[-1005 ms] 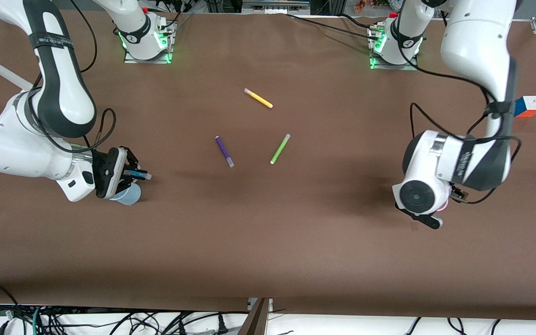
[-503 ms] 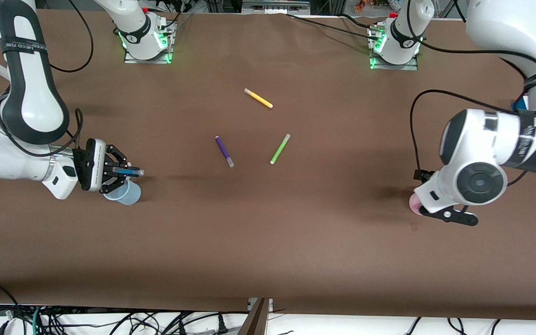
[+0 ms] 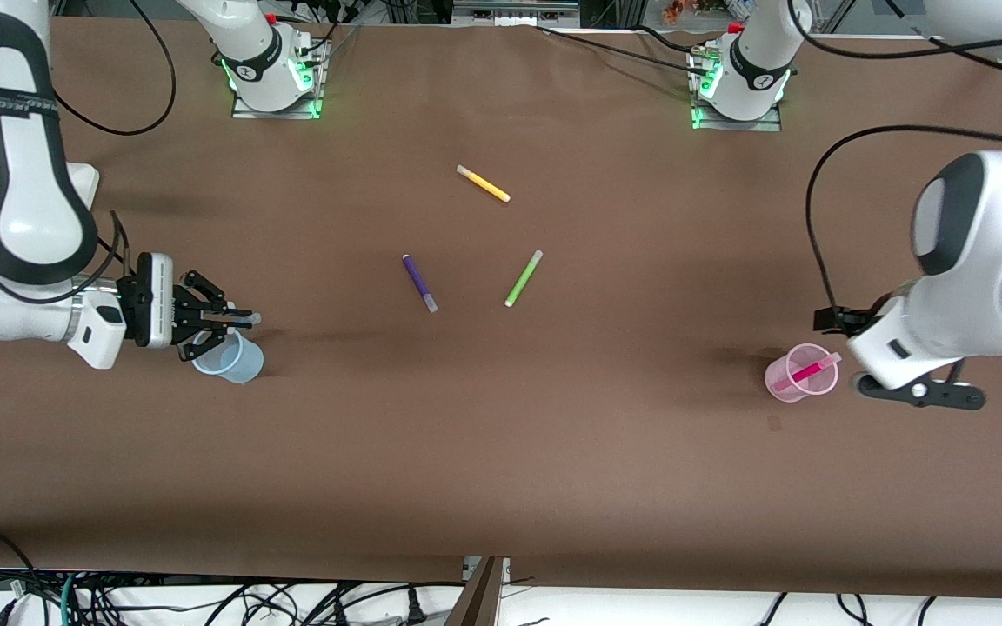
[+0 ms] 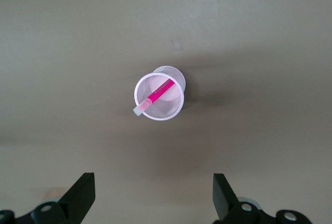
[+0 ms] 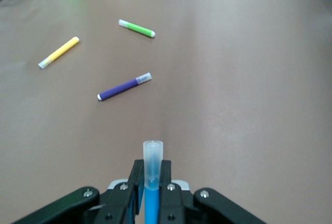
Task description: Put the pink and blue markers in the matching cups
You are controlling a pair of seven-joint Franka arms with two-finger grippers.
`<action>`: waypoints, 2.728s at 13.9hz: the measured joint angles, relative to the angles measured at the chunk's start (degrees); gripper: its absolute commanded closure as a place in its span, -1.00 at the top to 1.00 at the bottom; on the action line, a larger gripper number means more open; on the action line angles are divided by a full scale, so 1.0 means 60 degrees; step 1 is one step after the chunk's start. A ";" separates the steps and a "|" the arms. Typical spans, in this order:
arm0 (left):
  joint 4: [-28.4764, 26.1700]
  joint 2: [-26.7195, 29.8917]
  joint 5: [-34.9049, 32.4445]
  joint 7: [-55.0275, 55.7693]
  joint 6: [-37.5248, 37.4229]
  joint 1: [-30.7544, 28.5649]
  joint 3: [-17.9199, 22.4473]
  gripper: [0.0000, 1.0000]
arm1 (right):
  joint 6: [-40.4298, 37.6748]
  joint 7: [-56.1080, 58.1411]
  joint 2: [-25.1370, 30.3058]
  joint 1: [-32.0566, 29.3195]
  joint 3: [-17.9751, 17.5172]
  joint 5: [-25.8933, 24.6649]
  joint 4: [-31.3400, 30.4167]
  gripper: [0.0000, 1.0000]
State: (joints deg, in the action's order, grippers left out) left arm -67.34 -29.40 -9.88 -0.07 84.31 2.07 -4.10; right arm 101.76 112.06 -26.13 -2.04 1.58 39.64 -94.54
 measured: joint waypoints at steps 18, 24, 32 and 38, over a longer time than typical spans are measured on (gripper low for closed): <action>0.0126 0.0891 0.0134 0.0020 -0.0018 -0.0415 -0.0013 1.00 | -0.0341 0.0831 -0.0926 -0.1179 -0.0004 0.1370 0.0052 -0.65; 0.0123 0.1324 0.0134 0.0020 -0.0600 -0.0457 -0.0005 1.00 | -0.0367 0.0828 -0.1361 -0.1285 -0.0005 0.1765 0.0411 1.00; 0.0120 0.1340 0.0134 0.0020 -0.0621 -0.0468 -0.0005 1.00 | -0.0806 -0.2946 -0.1327 -0.1273 -0.0057 0.1346 0.1701 1.00; 0.0120 0.1340 0.0142 0.0021 -0.0621 -0.0472 -0.0006 1.00 | -0.1365 -0.8123 -0.1258 -0.1057 -0.0166 -0.0409 0.3051 1.00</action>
State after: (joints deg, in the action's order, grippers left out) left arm -66.62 -21.36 -9.03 0.05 80.58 -0.76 -4.14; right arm 93.57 63.32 -33.67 -8.39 0.58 37.18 -76.23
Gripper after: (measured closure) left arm 0.000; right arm 0.000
